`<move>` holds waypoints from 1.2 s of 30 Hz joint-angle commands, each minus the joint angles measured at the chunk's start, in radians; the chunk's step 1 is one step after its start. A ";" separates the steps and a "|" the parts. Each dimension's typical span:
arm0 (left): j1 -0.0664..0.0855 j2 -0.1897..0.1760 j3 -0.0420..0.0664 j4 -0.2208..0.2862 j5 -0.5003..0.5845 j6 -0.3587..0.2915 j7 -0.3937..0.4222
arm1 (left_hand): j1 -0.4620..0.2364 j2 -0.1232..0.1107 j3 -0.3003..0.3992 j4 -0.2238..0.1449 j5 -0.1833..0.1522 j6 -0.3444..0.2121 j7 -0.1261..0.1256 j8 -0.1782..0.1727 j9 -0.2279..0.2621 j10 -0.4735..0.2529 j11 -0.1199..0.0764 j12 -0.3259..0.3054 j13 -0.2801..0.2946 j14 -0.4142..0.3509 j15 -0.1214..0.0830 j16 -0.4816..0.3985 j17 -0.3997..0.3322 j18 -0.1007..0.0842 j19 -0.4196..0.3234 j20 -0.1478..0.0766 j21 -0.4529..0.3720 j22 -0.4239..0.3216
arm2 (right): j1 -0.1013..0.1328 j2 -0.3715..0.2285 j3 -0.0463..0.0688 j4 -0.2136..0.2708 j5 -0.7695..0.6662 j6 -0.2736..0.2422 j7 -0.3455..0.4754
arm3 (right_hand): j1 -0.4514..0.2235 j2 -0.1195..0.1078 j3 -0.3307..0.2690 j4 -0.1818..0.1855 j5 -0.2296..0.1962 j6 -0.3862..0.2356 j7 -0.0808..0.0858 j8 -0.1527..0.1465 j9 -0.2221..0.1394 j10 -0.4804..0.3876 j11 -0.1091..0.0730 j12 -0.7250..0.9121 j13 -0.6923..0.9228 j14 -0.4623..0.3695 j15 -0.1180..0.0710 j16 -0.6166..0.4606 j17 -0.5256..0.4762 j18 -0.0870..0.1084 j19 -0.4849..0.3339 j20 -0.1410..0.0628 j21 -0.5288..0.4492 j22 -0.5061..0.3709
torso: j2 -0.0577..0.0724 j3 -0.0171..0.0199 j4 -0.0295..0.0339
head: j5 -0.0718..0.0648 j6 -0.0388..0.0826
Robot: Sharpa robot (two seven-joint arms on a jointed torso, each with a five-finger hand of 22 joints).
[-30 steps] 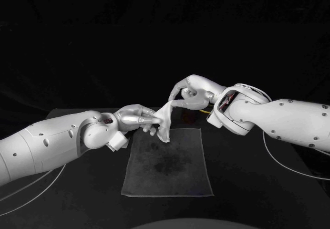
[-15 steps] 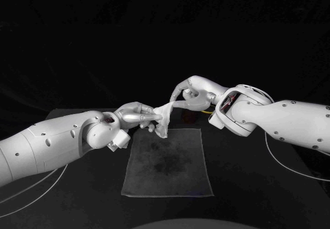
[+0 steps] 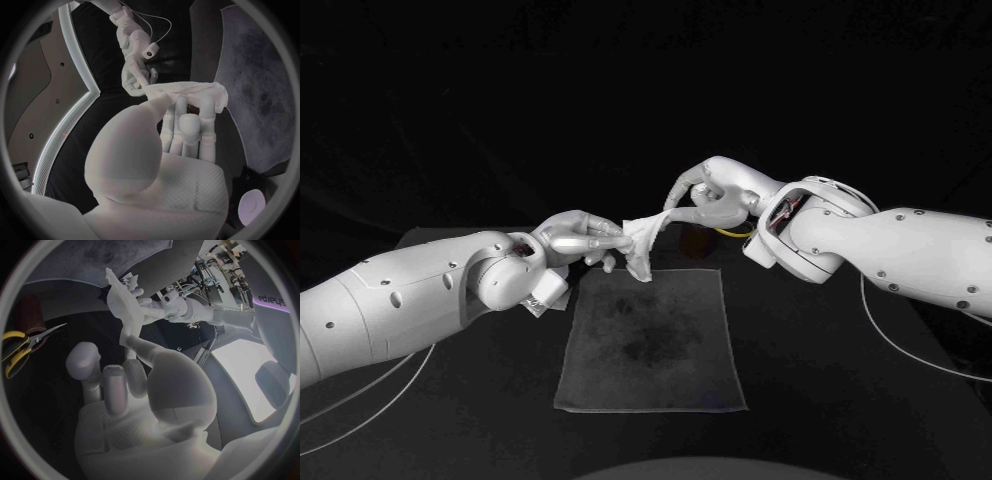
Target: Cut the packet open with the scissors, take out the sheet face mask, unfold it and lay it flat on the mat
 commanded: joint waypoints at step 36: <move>0.001 -0.003 0.014 0.008 -0.070 -0.004 0.001 | -0.017 -0.036 -0.035 0.082 -0.002 -0.050 -0.020 0.021 0.160 -0.023 0.004 0.035 0.006 0.007 0.001 -0.013 -0.008 0.013 0.023 0.001 -0.036 -0.021 | -0.023 0.013 -0.003 0.006 0.061 -0.108 0.041 | 0.013 -0.004 0.009 0.000 0.004 0.002 0.000 0.005 0.065 0.009 0.004 0.003 0.008 0.071 -0.007 0.004 0.097 0.012 0.004 -0.001 0.003 0.047 | 0.000 0.0005 -0.0002 | 0.003 -0.001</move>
